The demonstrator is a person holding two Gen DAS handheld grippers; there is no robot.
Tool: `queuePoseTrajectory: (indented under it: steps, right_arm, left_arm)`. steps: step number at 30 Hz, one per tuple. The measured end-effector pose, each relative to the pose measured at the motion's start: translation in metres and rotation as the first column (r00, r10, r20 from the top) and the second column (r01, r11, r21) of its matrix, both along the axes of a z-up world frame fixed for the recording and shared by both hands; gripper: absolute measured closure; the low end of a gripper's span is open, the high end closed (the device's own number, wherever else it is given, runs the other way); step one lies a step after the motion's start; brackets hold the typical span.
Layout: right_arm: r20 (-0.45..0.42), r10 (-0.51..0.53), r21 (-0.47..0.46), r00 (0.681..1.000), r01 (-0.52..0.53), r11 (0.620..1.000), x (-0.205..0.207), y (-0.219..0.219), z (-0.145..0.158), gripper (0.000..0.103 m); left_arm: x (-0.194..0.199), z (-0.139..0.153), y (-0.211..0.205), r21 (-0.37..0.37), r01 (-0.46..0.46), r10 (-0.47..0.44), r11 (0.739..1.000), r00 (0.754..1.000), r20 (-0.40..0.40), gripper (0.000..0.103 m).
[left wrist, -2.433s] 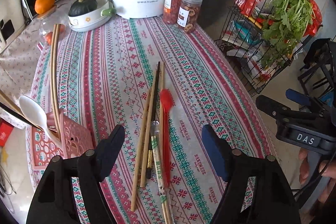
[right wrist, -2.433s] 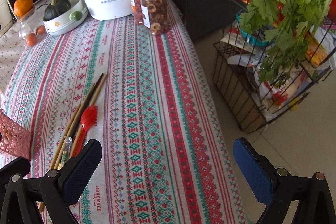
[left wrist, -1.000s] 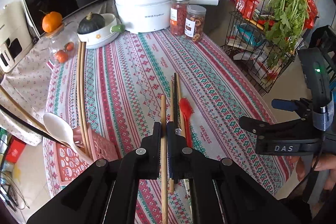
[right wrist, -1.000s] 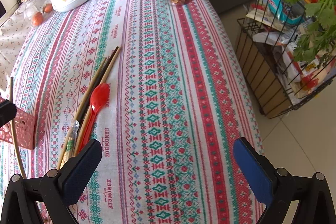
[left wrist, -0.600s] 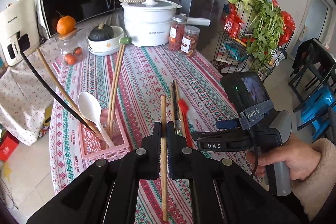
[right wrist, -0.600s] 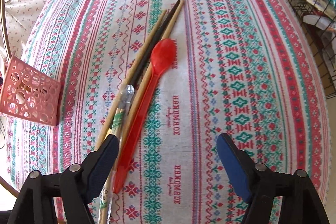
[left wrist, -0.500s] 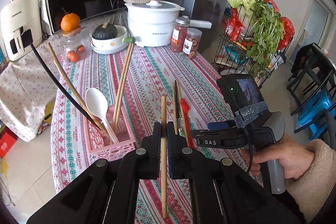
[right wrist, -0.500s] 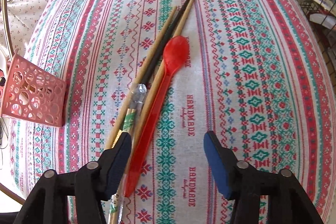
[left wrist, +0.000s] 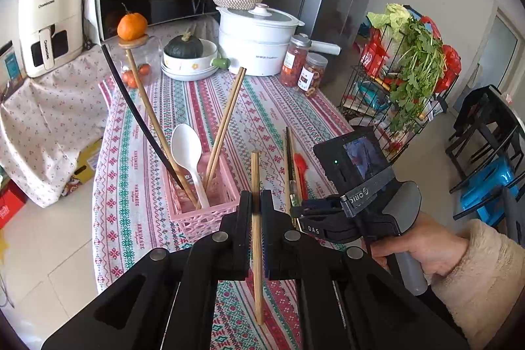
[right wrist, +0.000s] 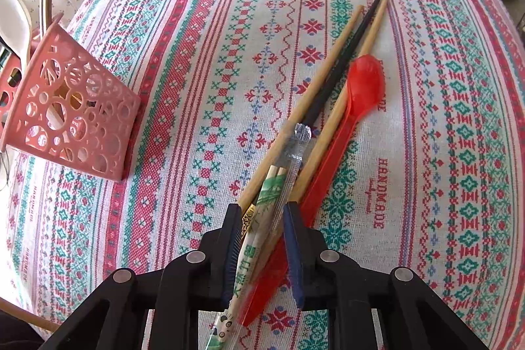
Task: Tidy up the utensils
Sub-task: 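Lift the wooden chopstick with left while right grasps the wrapped chopstick pair, then drop the wooden chopstick into the basket with left while right carries the wrapped chopsticks over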
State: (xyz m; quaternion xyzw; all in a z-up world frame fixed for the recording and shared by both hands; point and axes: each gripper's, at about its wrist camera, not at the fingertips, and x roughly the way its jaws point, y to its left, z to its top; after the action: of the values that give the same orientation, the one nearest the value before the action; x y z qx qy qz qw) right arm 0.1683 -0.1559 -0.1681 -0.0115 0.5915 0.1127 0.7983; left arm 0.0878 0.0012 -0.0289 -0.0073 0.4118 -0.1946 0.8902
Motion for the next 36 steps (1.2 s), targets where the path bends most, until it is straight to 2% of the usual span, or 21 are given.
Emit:
queuePoseTrajectory:
  steps: [3,6,7,12,14,16,20,22,23,29,30,31,36]
  right_arm:
    - [0.019,0.013,-0.02,1.0,-0.013,1.0,-0.002,0.003,0.0,0.092]
    - [0.036,0.008,0.012,0.999,-0.008,1.0,-0.006,-0.004,0.006,0.102]
    - [0.043,0.003,0.026,0.999,-0.004,1.0,-0.008,-0.007,0.009,0.103]
    - [0.073,-0.015,0.087,0.997,0.009,0.996,-0.016,-0.023,0.024,0.103]
    - [0.077,-0.014,0.116,0.997,0.005,0.993,-0.021,-0.024,0.027,0.096]
    - [0.054,0.017,0.146,0.998,-0.025,0.989,-0.023,-0.021,0.025,0.094]
    - [0.028,0.077,0.105,0.997,-0.08,0.991,-0.024,0.0,0.017,0.085]
    - [0.005,0.086,0.078,0.996,-0.086,0.993,-0.02,0.006,0.008,0.076]
    - [-0.007,0.09,0.063,0.996,-0.089,0.994,-0.018,0.008,0.004,0.076]
    - [-0.028,0.127,0.027,0.992,-0.126,0.992,-0.013,0.02,-0.004,0.077]
    - [-0.021,0.132,0.019,0.991,-0.132,0.991,-0.014,0.021,-0.002,0.08]
    - [-0.01,0.139,0.015,0.99,-0.138,0.99,-0.015,0.022,0.0,0.09]
    - [0.023,0.128,0.075,0.992,-0.129,0.989,-0.024,0.016,0.015,0.093]
  left_arm:
    - [-0.001,0.001,0.002,0.0,0.0,0.0,1.0,1.0,0.004,0.098]
    - [-0.002,0.004,0.003,-0.002,-0.001,0.001,1.0,1.0,0.016,0.098]
    - [-0.003,0.006,0.004,-0.004,-0.001,0.001,1.0,1.0,0.02,0.098]
    - [-0.008,0.01,0.004,-0.01,0.005,-0.004,1.0,0.999,0.037,0.098]
    - [-0.008,0.011,0.003,-0.011,0.005,-0.005,1.0,0.999,0.037,0.098]
    - [-0.008,0.011,0.002,-0.011,0.008,-0.007,1.0,0.999,0.036,0.098]
    - [-0.007,0.008,0.0,-0.006,0.011,-0.011,1.0,1.0,0.029,0.098]
    - [-0.007,0.007,0.001,-0.005,0.009,-0.009,1.0,1.0,0.028,0.098]
    - [-0.007,0.007,0.002,-0.005,0.007,-0.007,1.0,1.0,0.027,0.098]
    - [-0.005,0.007,0.007,-0.012,-0.004,0.005,1.0,1.0,0.021,0.098]
    - [-0.005,0.007,0.008,-0.015,-0.005,0.005,1.0,1.0,0.021,0.098]
    - [-0.005,0.008,0.009,-0.017,-0.006,0.006,1.0,1.0,0.022,0.098]
    - [-0.008,0.014,0.009,-0.028,-0.006,0.007,1.0,0.999,0.039,0.098]
